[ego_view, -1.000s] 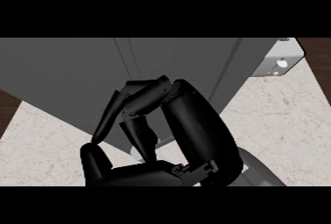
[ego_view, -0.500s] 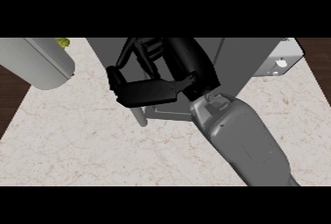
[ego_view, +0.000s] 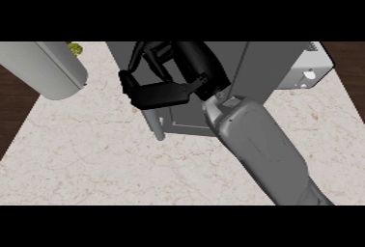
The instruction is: Pick up the bottled water, place it into the cabinet and close the cabinet
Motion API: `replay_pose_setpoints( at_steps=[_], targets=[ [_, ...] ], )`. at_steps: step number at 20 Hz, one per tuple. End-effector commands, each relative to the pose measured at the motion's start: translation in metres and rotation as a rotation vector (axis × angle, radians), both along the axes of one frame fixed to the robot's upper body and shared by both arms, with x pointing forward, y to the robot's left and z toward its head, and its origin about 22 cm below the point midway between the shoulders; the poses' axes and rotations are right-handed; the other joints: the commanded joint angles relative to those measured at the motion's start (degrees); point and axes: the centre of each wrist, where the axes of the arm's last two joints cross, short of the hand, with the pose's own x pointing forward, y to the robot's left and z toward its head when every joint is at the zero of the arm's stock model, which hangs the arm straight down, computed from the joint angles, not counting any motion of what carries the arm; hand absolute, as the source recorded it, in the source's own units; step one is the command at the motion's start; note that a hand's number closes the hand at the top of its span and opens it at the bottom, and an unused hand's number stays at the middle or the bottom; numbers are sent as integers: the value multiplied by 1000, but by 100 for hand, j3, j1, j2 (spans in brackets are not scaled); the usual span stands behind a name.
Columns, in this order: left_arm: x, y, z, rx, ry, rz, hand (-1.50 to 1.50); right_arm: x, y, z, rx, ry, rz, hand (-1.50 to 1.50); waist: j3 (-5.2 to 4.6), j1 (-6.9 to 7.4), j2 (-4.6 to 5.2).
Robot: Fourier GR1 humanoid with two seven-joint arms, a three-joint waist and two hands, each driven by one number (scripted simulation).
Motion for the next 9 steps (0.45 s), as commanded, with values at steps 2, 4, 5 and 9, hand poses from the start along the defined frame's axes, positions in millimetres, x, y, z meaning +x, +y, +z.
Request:
replay_pose_setpoints(
  at_steps=[2,4,5,9],
  targets=[
    [2,-2,5,16,-5,-40,150,44,-32,-32,-37,122,-188,150,20,79,336],
    [9,4,8,8,-22,-35,150,46,-33,-33,-38,124,-212,150,15,42,360],
    [8,-3,10,-1,-21,-42,150,47,-36,-37,-42,125,-226,150,21,64,366],
    [10,-6,5,-3,-8,-49,150,50,-34,-22,-46,111,-208,150,17,21,330]
  ],
)
